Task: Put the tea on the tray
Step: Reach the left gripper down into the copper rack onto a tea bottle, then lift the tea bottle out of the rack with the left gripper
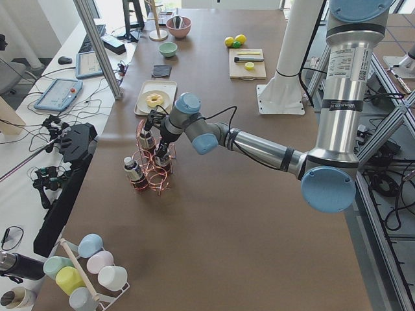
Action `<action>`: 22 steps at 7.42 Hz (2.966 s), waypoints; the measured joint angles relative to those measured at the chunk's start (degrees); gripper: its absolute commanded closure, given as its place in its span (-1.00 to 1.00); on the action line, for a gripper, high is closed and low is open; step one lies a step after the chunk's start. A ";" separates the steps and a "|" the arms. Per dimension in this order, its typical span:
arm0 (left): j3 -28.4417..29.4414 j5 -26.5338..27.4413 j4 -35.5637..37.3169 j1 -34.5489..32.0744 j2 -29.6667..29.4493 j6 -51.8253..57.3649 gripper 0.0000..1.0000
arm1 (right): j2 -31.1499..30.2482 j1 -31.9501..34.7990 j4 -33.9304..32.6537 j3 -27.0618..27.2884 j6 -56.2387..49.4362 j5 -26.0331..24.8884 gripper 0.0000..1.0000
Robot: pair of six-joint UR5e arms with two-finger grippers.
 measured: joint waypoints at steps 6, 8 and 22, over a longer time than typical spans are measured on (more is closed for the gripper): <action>-0.35 0.26 0.01 0.69 -0.08 -0.23 1.00 | -0.31 0.02 -0.05 -0.01 -0.09 0.00 -1.00; -1.09 0.06 0.18 0.40 -0.38 0.15 1.00 | -0.29 0.01 -0.02 -0.05 -0.09 0.00 -1.00; -30.40 7.30 50.96 13.10 -21.56 -16.88 1.00 | -0.53 -0.01 -0.08 -0.33 -0.01 0.09 -1.00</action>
